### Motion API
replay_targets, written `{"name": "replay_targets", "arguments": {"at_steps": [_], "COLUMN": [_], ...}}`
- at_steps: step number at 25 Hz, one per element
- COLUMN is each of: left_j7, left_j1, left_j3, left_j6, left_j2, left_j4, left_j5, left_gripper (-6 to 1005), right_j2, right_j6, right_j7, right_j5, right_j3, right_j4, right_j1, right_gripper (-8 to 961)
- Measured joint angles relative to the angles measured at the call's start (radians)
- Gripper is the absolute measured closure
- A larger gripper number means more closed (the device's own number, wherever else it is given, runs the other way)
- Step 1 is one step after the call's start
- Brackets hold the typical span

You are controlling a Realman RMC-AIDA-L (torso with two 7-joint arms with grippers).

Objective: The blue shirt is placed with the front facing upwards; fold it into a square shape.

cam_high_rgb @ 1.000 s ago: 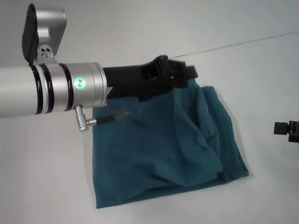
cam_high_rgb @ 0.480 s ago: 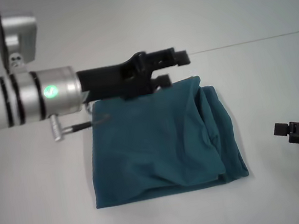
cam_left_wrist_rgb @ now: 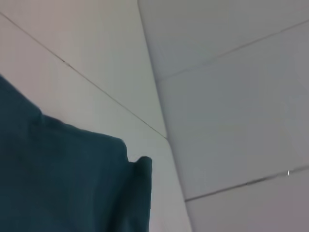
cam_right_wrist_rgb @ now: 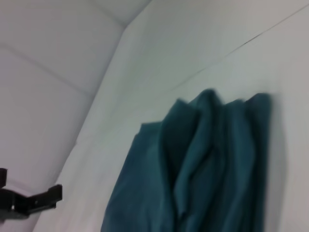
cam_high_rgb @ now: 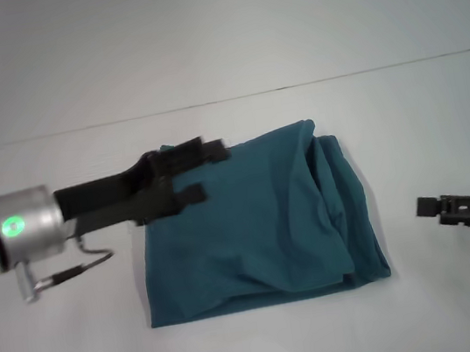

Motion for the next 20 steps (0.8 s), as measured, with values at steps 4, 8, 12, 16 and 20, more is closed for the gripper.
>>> {"name": "replay_targets", "arguments": {"at_steps": [4,8,12,16,20], "left_j7": [0.156,0.35,0.497,0.505,0.532], "left_j1": [0.052,0.112,0.16,0.18,0.214], "left_j3": [-0.015,-0.023,-0.054,-0.109,-0.17], "left_j6": [0.097,0.163,0.198,0.221,0.253], "left_j2": [0.025,0.025,0.009,0.008,0.008], "left_j4": [0.015,0.065,0.106,0.116,0.169], "left_j5": [0.016,0.094,0.19,0.205,0.213], "left_gripper": [53,52,52,52,52], "right_j2": [-0.007,-0.021,-0.045,-0.059,-0.062], "right_j6": [-0.006,-0.007,-0.009,-0.004,0.029], "right_j7": [0.031,0.071,0.163,0.291,0.356], "right_j5": [0.0,0.0,0.0,0.0,-0.001], "right_j3": [-0.075,-0.097,-0.145,-0.21,-0.271], "right_j4": [-0.01,-0.015,-0.023,-0.055,-0.109], "right_j1": [0.047,0.098,0.163,0.237,0.308], "right_gripper": [7,7,7,7,7]}}
